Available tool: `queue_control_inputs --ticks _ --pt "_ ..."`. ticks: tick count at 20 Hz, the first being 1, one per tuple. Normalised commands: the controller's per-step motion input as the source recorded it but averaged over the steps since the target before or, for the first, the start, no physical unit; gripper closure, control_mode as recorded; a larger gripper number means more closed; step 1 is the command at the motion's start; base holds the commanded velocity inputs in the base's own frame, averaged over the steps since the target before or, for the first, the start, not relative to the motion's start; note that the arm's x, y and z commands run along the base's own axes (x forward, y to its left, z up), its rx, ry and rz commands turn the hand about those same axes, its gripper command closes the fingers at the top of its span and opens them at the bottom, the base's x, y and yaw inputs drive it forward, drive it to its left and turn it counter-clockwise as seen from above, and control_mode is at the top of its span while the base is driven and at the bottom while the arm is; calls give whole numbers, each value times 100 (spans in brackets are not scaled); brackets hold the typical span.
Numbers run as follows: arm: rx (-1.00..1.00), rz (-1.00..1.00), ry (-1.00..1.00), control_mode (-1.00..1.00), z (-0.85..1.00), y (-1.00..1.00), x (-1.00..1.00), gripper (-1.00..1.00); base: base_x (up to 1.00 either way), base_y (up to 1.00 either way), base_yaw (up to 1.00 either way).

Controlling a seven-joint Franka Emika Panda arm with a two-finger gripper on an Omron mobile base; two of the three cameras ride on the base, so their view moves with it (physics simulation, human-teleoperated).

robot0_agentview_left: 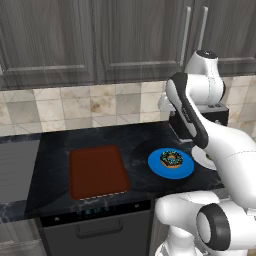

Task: Move the dessert items from the plates to the tray.

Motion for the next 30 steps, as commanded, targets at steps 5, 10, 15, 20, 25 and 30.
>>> queue_control_inputs --ticks 5,10,15,20,25,30 --pt "0 0 3 -100 -7 -1 -22 -100 0 0 0" --pt "-4 0 2 -100 -48 0 -23 -100 0 0 0" --pt "-3 0 0 -100 -39 -6 -5 -100 0 0 0" --pt "-5 0 0 -100 -42 -2 0 -100 0 0 0" --pt "-4 0 0 -100 -35 -9 0 -100 0 0 0" --pt "-2 0 0 -100 -31 -10 0 -100 0 0 0"
